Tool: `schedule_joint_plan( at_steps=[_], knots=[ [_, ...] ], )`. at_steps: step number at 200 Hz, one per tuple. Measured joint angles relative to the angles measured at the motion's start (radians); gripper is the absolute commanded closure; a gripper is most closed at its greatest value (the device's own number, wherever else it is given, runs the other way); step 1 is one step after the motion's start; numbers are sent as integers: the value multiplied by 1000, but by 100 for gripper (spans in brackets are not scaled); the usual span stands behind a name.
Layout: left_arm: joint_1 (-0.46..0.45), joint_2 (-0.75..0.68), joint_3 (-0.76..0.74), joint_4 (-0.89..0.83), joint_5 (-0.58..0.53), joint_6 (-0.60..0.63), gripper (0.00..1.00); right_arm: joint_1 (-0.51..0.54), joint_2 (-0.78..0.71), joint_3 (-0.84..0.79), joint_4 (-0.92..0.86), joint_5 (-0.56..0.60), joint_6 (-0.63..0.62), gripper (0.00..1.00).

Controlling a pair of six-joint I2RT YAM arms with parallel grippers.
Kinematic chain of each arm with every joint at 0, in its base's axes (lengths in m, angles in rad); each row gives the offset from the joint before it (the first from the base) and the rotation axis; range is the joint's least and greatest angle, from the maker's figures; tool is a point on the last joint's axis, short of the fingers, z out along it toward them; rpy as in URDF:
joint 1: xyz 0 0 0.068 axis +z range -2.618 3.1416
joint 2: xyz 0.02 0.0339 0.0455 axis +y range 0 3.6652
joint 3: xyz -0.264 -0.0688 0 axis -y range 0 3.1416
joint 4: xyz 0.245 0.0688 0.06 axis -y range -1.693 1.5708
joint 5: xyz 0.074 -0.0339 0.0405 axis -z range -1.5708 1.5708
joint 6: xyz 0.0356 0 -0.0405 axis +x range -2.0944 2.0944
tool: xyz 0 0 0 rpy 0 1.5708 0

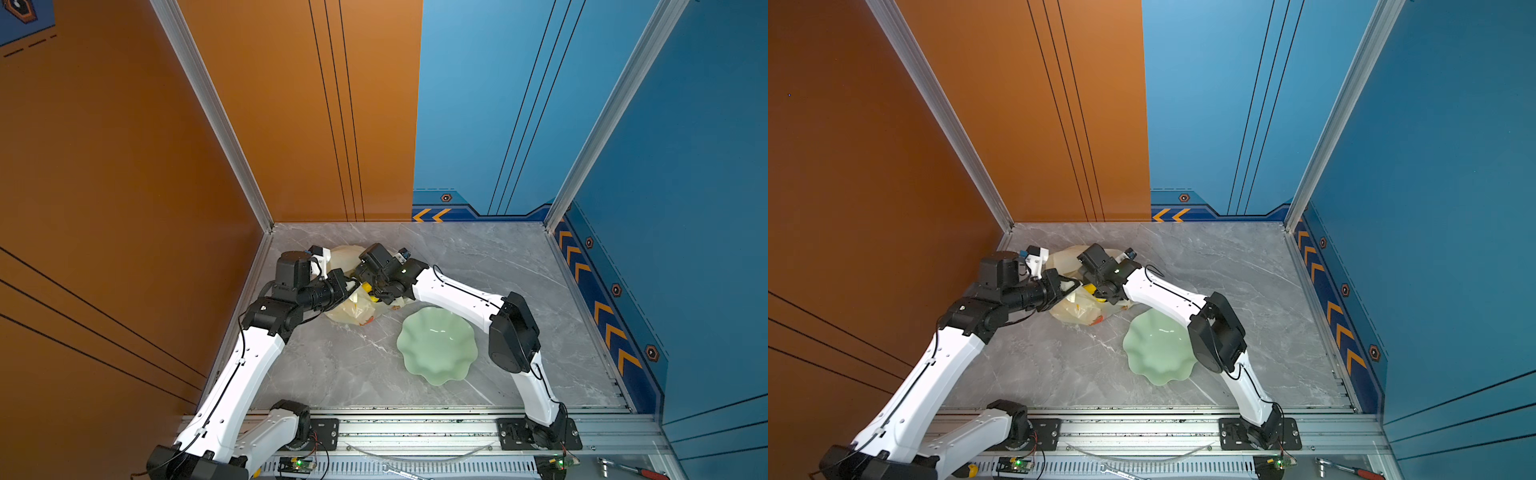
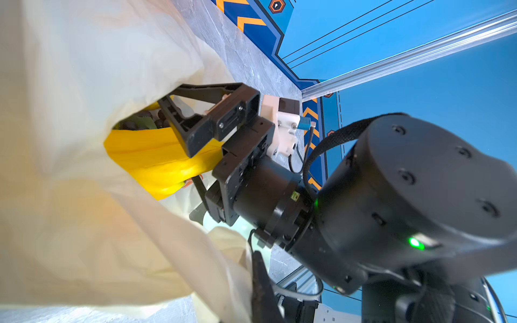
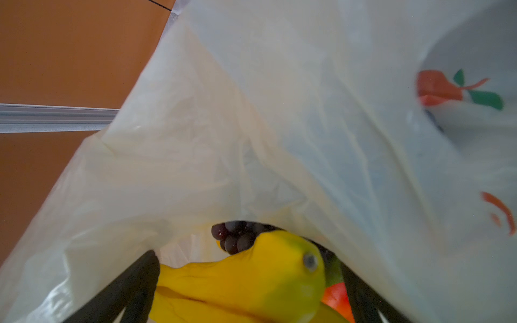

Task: Place the fruits into the plastic bag
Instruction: 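Lower the bananas into the bag held open by the left gripper, then open the right gripper to release the bananas inside the bag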

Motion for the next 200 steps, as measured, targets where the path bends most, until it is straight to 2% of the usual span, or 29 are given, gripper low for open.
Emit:
schedule_joint_plan(
  at_steps=[84,200],
  knots=[
    [3,-4,0,0,2,0,100,-60,-82,-52,-28,3,-124,0],
    [3,-11,0,0,2,0,100,-151,-159,-53,-99,80,-337,0]
  ],
)
